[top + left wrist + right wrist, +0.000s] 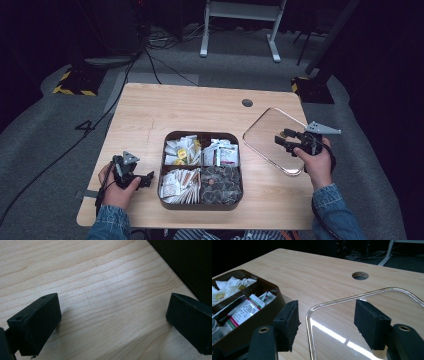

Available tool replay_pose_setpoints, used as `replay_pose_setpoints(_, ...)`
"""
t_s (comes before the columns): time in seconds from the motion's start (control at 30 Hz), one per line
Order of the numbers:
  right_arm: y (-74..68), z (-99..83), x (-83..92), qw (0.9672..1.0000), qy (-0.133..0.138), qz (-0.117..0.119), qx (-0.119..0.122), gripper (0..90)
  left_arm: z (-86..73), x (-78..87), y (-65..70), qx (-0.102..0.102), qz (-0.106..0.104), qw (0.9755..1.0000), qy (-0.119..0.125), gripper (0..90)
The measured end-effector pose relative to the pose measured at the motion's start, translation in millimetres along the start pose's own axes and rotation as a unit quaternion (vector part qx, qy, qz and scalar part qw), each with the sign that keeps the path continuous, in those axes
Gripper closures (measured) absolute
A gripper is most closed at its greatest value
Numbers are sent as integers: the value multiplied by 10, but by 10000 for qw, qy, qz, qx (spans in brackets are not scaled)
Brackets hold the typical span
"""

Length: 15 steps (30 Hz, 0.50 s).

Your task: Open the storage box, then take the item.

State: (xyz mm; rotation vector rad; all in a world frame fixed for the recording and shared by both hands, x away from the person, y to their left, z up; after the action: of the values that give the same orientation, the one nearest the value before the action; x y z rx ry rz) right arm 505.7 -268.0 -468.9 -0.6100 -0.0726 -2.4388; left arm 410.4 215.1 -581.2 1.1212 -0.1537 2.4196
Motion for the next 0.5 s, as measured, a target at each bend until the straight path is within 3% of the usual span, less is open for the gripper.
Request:
replay_pose_setpoints(0.17, -167, 56, 23, 9996, 49, 283, -40, 436, 8, -8, 0, 15, 6, 10000, 3, 2)
replay_pose_setpoints(0.37, -520, 190, -53, 9963, 157, 817, -205, 484, 6, -5, 3, 16, 32, 10000, 17, 5)
replay_pose_setpoints(0.5, -751, 267, -159, 9947, 174, 1008, 36, 473, 4, -3, 4, 7, 27, 10000, 16, 5)
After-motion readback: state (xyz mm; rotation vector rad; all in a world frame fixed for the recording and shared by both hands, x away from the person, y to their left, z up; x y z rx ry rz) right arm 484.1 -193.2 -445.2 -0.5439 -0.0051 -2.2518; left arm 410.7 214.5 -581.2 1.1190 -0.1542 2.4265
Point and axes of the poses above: each handheld gripper's, and its own axes: x roughly backward along the jaws, z roughly out of its top, y roughly to its right, the point moved 10 cm from there along -x, roughly forward along the jaws, and after that the axes turned 5 degrees about -z, right-handed, at the moved point
